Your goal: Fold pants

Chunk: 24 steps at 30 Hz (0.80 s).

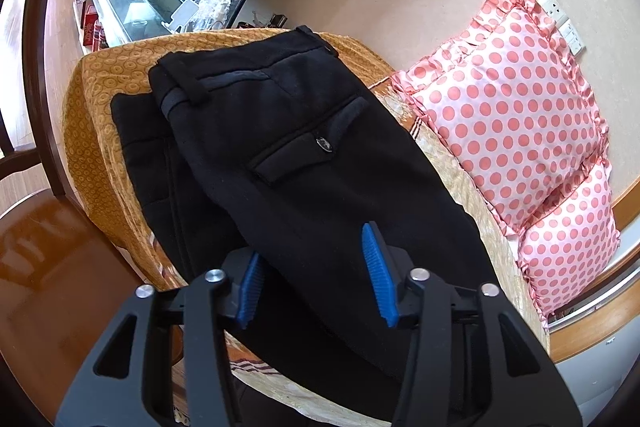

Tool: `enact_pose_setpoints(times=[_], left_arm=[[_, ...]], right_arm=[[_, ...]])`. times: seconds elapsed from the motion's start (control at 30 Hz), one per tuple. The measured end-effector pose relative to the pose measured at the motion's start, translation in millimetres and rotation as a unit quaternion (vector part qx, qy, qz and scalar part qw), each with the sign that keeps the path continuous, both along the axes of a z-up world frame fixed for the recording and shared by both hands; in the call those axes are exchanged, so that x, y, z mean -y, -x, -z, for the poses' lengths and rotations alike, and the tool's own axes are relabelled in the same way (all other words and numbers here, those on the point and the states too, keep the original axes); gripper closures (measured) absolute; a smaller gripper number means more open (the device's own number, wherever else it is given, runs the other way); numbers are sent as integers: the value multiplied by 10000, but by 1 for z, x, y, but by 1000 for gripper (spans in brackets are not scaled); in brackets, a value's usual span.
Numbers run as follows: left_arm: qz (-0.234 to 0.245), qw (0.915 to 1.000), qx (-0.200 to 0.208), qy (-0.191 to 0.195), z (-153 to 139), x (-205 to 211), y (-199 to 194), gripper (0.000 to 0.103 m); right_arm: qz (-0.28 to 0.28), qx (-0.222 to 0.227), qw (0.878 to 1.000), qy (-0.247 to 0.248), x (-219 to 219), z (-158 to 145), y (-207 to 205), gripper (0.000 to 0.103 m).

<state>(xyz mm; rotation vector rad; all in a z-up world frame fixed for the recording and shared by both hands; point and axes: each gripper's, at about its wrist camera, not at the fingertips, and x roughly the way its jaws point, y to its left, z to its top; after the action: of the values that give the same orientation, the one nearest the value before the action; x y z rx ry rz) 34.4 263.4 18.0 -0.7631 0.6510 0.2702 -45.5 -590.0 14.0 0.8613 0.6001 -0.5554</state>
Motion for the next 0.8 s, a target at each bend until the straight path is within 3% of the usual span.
enact_pose_setpoints(times=[0.03, 0.07, 0.13, 0.23, 0.37, 0.5, 0.6, 0.63, 0.67, 0.7, 0.77, 0.8], left_arm=[[-70, 9999, -8, -72, -1, -1, 1, 87], [-81, 9999, 23, -102, -2, -2, 3, 92], [-24, 9999, 101, -48, -5, -5, 7, 97], [52, 9994, 160, -300, -14, 0, 19, 99], [57, 9980, 101, -619, -17, 4, 37, 99], [40, 9974, -196, -692, 4, 4, 34, 96], [22, 9955, -208, -920, 5, 9, 33, 85], [71, 9944, -215, -1036, 1, 11, 34, 70], [86, 9934, -182, -1132, -2, 13, 35, 51], [-29, 9916, -170, -1285, -7, 14, 39, 45], [-334, 9858, -98, -1642, -18, 16, 49, 34], [-437, 9826, -24, -1804, -24, 19, 54, 33]], right_arm=[[-5, -9, 10000, 3, 0, 0, -1, 97], [-10, -8, 10000, -1, 1, -1, -2, 97], [-19, 33, 10000, 13, 0, -3, -1, 97], [-21, 198, 9997, 118, -1, -14, 2, 97], [-54, 61, 9996, 273, -5, -18, 5, 97], [-69, -151, 9996, 213, -4, -2, 0, 97], [-104, -306, 9984, 460, -10, -7, 0, 95], [-134, -357, 9980, 505, -11, -8, 0, 92], [-154, -407, 9975, 559, -12, -10, 2, 85], [-108, -446, 9971, 605, -12, -11, 6, 78], [107, -481, 9962, 716, -11, -17, 16, 30], [276, -514, 9943, 891, -11, -22, 22, 26]])
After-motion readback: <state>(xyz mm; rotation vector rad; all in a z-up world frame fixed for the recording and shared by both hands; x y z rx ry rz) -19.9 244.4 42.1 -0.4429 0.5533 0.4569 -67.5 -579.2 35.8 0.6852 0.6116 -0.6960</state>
